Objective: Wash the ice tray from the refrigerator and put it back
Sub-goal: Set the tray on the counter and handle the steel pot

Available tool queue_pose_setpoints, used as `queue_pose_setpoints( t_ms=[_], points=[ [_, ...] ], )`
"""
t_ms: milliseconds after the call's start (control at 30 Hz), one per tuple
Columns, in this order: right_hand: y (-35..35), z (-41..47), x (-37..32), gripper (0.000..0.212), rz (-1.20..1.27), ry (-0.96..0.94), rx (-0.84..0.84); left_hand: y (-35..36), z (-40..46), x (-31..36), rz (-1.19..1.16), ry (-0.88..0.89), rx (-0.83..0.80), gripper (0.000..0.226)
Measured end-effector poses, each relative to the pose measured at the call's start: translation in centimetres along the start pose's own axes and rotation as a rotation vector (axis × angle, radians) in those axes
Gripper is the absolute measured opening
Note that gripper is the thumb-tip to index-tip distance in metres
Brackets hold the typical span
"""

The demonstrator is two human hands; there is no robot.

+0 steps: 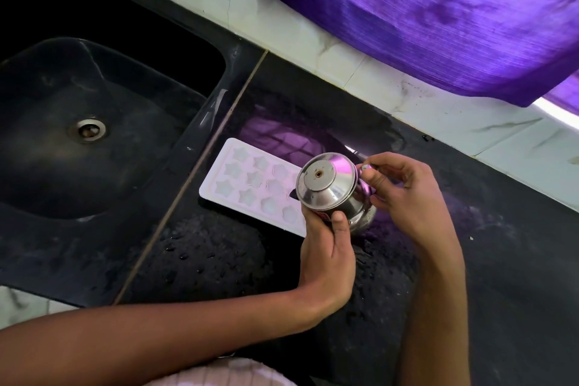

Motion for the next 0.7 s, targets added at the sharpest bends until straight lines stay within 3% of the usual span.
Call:
queue_pose_setpoints(
  t_ms=[700],
  points=[
    [-0.25,-0.32,-0.35,0.003,-0.091,-0.041,0.004,0.05,-0.17,-0.14,0.030,-0.043,0.000,0.058]
  ],
)
Point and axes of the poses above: each hand's wrist, its own z-axis towards the middle knuckle, its own y-axis out of the palm, x = y × z, the point moved 3 cm from there along z, towards the middle knuckle, and after that the axes turned 8 degrees about -z, right-handed, at the moved point
